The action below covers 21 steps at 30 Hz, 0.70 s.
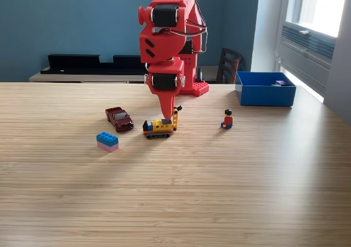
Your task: Grasp a lego block and put it in the bin.
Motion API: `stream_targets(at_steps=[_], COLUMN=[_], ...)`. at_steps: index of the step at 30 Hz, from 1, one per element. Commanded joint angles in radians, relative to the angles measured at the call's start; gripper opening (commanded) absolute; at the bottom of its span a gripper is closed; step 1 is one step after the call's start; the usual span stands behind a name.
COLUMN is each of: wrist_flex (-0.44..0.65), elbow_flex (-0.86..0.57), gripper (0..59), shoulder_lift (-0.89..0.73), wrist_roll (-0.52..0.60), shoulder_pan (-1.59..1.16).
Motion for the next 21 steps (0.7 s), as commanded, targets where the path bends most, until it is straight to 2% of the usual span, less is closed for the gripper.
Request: stream_targets(at_steps=[1,4,6,13,21], wrist_flex=[-0.046,-0.083,-0.086,-0.089,-0.089], elbow_flex=[0.067,0.124,0.137,0.221,0.247], gripper=[8.2,17.4,21.6,24.1,27.4], shoulder_lift=[0.252,0.308,0.334,0.35,0.336], wrist_roll=[-0.023,-0.043,-0.061,-0.158,-0.31], shoulder_pan=[0.017,0.025,0.029,0.035,0.043])
